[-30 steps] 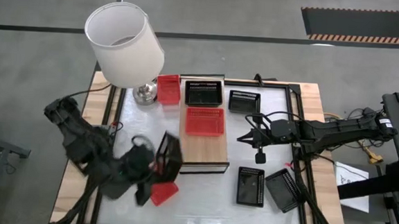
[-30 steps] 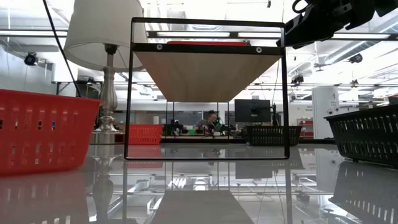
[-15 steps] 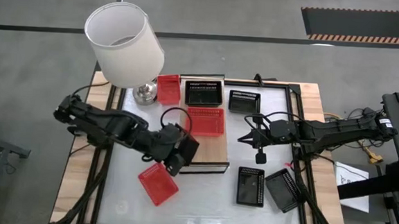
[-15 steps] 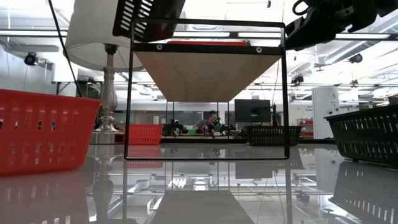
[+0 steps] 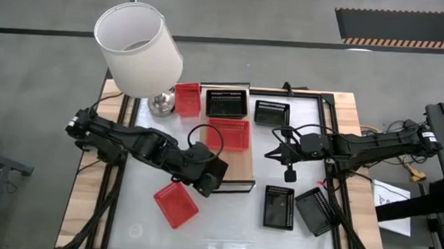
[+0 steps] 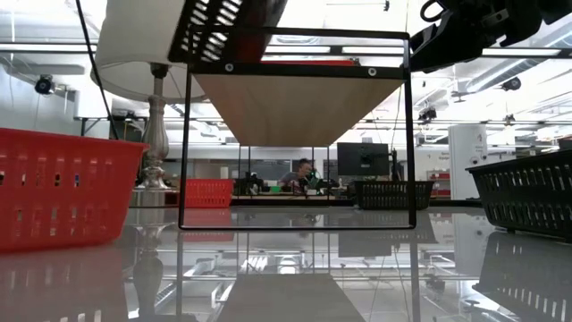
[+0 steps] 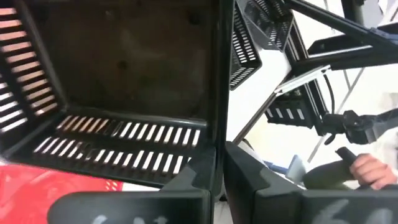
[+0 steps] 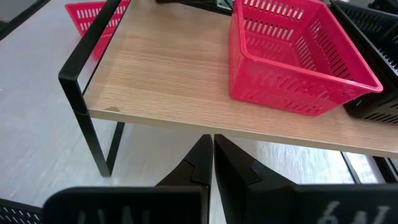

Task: Stack baskets on shelf by color
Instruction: Put the black bin on the shelf

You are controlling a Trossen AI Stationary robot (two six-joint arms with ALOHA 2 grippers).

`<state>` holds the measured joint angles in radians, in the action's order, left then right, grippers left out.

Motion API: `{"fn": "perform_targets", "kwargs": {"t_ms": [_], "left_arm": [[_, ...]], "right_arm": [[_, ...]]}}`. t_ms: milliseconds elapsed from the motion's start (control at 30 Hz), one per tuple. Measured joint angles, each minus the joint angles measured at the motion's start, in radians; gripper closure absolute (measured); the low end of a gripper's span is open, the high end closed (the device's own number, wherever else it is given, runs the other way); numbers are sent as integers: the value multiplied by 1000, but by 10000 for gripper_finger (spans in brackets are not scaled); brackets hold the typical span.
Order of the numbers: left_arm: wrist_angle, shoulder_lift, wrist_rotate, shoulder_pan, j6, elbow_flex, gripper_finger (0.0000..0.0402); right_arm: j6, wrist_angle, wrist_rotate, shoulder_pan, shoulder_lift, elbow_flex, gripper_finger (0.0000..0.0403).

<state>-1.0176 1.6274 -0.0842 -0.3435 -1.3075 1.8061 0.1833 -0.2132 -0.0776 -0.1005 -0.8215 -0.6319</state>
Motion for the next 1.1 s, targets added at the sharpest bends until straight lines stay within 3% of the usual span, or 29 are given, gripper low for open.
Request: {"fn": "perform_targets", "kwargs": {"t_ms": [233,633,800,900,1100], "left_arm": [[20,15,1,9,-18,0,390],[78,15,0,46,10,-40,303],[96,10,146,67,146,-17,295],[-42,-17,235,66,218,-2,295],[-552,-80,140,63,207,-14,295]], "right_arm": [[0,0,0,0,0,0,394],[-1,-2,0,0,0,0,394],[-11,-25,0,0,0,0,394],[-11,-23,-1,0,0,0,394],[-27,-22,-1,0,0,0,394]]}}
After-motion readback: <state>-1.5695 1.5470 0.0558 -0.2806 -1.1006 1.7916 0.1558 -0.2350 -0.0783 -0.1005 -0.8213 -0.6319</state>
